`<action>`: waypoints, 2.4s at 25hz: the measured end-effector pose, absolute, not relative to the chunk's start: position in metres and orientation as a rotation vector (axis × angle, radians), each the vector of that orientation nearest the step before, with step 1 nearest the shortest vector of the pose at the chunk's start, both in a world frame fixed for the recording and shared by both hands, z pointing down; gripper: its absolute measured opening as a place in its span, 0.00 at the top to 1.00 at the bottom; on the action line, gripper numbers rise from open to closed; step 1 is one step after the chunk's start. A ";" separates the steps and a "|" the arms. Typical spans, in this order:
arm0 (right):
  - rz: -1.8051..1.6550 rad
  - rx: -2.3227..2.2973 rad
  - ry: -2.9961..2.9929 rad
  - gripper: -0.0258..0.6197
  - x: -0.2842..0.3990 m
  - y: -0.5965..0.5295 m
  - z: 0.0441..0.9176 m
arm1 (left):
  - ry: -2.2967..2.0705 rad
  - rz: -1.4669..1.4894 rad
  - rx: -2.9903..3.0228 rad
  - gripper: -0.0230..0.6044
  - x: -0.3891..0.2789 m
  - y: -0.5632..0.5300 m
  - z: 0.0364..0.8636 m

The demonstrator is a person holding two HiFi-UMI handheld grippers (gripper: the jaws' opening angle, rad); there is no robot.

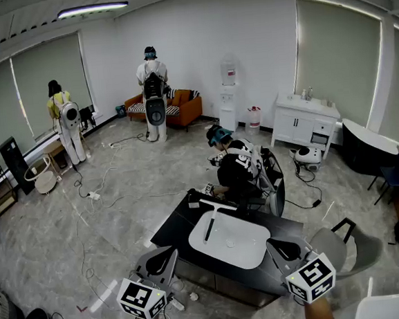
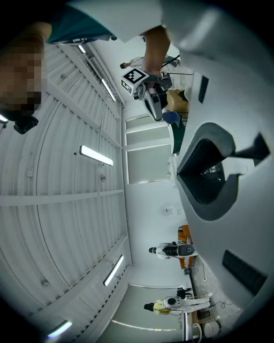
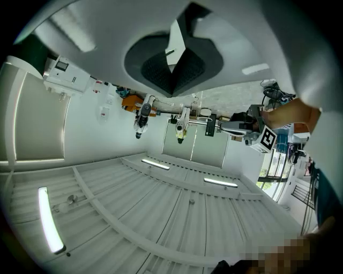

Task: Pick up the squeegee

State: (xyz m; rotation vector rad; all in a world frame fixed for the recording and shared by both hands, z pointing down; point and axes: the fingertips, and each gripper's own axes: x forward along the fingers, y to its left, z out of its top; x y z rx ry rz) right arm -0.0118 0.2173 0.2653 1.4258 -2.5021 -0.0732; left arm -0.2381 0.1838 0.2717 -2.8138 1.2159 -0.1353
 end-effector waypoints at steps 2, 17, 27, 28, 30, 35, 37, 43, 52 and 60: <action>-0.067 1.432 -2.498 0.95 -0.013 0.216 0.268 | 1.210 -0.133 -2.818 0.95 -0.240 0.183 0.273; -0.042 1.389 -2.573 0.95 0.002 0.167 0.280 | 1.268 -0.174 -2.820 0.95 -0.216 0.147 0.292; -0.024 1.289 -2.679 0.95 0.056 0.099 0.292 | 1.423 -0.253 -2.751 0.95 -0.163 0.109 0.302; -0.020 1.277 -2.690 0.95 0.061 0.092 0.293 | 1.437 -0.263 -2.745 0.95 -0.157 0.104 0.303; -0.016 1.251 -2.707 0.95 0.071 0.080 0.295 | 1.465 -0.277 -2.736 0.95 -0.146 0.096 0.306; -0.005 1.204 -2.741 0.95 0.095 0.058 0.296 | 1.509 -0.307 -2.710 0.95 -0.120 0.082 0.307; -0.003 1.188 -2.750 0.95 0.101 0.052 0.297 | 1.520 -0.316 -2.705 0.95 -0.111 0.077 0.308; 0.021 1.178 -2.760 0.95 0.116 0.031 0.307 | 1.530 -0.350 -2.709 0.95 -0.094 0.060 0.320; 0.048 1.289 -2.678 0.95 0.116 -0.001 0.322 | 1.389 -0.335 -2.805 0.95 -0.088 -0.002 0.338; 0.058 1.482 -2.536 0.95 0.097 -0.027 0.321 | 1.161 -0.289 -2.908 0.95 -0.102 -0.067 0.341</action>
